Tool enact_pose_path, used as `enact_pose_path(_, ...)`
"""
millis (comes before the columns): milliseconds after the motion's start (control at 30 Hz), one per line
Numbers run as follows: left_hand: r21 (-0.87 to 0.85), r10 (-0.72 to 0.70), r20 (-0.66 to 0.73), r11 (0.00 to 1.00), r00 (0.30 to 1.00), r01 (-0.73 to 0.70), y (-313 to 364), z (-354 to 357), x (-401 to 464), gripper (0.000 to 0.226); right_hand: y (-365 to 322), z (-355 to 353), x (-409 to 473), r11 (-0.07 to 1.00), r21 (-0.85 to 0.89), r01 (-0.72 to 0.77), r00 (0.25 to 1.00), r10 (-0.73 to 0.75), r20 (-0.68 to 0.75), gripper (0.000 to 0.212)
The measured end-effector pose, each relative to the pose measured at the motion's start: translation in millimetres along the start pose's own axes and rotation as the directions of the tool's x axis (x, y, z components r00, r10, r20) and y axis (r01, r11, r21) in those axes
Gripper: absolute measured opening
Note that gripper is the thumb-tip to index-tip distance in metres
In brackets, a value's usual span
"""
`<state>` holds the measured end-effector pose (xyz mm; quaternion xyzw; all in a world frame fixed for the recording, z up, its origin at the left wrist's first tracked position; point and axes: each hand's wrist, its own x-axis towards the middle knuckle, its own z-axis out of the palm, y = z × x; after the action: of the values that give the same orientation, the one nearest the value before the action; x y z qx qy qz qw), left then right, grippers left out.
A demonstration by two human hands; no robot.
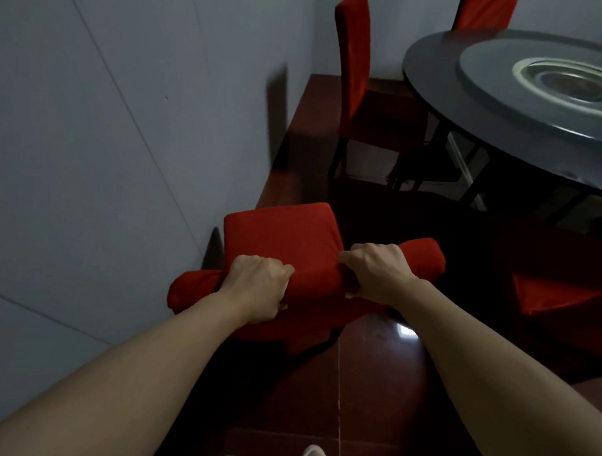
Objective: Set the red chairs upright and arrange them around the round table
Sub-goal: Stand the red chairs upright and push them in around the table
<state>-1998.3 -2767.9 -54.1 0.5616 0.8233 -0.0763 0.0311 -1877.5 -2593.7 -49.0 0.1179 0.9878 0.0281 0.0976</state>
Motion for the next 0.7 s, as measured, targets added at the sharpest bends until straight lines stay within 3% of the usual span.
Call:
enact_pose_path(300,-0.016,0.184,-0.025,0.983,0.983,-0.184,-14.3,7.8,-17.4,0.035,-33.6,8.2,-29.6,0.988,0.036,-0.153,0.988,0.153,0.0,0.057)
enact_pose_path(700,0.043,0.452,-0.006,0.891,0.892,-0.451,-46.6,12.0,-21.6,0.043,-88.8,14.3,-57.7,0.919,0.133,-0.371,0.927,0.374,-0.004,0.053)
